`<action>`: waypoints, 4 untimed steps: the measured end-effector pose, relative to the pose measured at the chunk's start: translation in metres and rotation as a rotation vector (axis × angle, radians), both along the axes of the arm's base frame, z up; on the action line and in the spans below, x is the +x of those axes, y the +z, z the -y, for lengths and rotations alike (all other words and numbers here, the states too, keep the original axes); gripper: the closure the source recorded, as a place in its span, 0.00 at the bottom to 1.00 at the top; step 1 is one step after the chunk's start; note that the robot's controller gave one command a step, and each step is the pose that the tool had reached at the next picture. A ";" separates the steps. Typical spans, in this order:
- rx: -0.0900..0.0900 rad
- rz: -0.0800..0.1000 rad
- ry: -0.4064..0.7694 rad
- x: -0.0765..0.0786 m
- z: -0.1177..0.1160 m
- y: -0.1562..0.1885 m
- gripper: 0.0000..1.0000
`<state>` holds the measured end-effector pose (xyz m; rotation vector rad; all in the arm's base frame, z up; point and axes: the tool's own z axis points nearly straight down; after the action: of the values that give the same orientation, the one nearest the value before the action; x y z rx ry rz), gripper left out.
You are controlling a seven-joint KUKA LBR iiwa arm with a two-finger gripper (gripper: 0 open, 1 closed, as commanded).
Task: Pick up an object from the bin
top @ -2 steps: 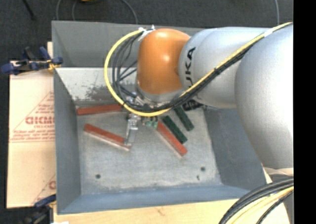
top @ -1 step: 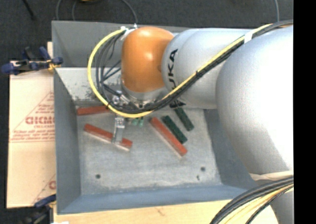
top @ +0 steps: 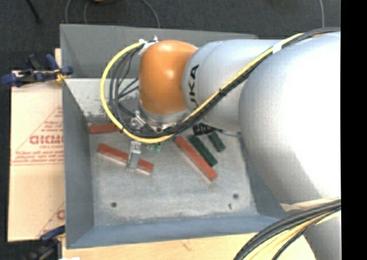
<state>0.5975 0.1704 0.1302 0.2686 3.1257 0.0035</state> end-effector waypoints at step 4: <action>-0.004 -0.007 -0.223 -0.005 -0.007 -0.054 1.00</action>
Offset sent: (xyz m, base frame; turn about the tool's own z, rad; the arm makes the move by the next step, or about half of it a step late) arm -0.0051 0.0086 -0.0602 0.2212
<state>0.5921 0.1770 0.0758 0.6151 3.0825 -0.0042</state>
